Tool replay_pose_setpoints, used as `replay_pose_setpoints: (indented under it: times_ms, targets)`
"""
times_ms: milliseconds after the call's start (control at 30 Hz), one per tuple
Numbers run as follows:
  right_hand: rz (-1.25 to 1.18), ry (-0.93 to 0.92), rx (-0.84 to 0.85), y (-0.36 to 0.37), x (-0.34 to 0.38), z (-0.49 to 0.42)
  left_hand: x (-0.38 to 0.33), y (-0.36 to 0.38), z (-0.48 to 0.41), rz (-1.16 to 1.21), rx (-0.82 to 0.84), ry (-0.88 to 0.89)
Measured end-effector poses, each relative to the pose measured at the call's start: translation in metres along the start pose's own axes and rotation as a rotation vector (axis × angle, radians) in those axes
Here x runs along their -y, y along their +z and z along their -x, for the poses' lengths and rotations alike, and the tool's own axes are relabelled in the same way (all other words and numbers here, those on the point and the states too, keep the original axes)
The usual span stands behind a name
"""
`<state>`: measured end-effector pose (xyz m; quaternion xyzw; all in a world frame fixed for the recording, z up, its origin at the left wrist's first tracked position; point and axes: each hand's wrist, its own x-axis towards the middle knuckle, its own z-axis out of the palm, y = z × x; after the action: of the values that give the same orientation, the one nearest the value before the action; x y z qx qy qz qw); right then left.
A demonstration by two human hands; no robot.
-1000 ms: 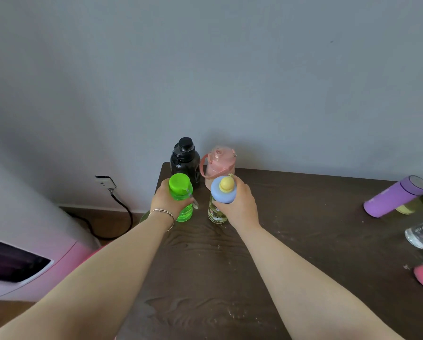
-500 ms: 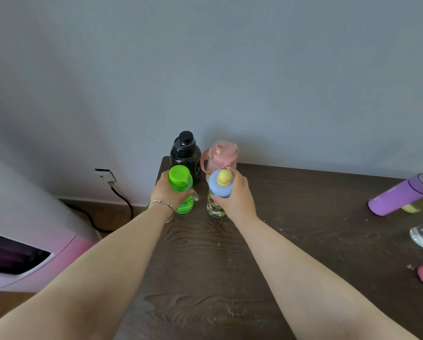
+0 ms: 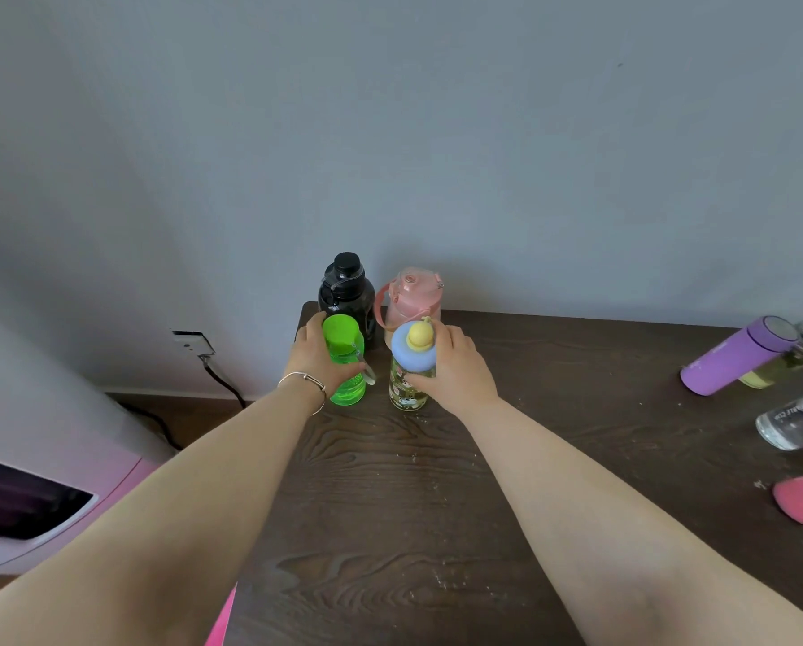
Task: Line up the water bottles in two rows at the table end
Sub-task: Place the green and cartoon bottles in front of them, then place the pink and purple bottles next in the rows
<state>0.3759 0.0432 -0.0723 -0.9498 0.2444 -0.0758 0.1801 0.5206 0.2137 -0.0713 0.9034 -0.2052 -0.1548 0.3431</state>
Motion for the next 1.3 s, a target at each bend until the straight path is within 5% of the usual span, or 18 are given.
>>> replay_pose_setpoints:
  times_ms: [200,400,600,933,1300]
  targets:
    - [0.223,-0.094,-0.015,-0.014,-0.009,0.019,-0.006,-0.009,0.018,-0.486,-0.071,0.230]
    - [0.401,-0.044,-0.010,-0.031,-0.004,0.048,-0.026,-0.004,0.046,-0.714,-0.007,0.469]
    - [0.428,0.079,-0.037,-0.049,-0.011,0.088,-0.047,0.013,0.079,-0.787,0.077,0.660]
    - [0.385,0.285,-0.113,-0.109,-0.091,0.177,-0.130,0.060,0.135,-0.815,0.094,0.737]
    - [0.369,0.376,-0.148,-0.182,-0.250,0.333,-0.254,0.216,0.259,-0.767,0.161,0.767]
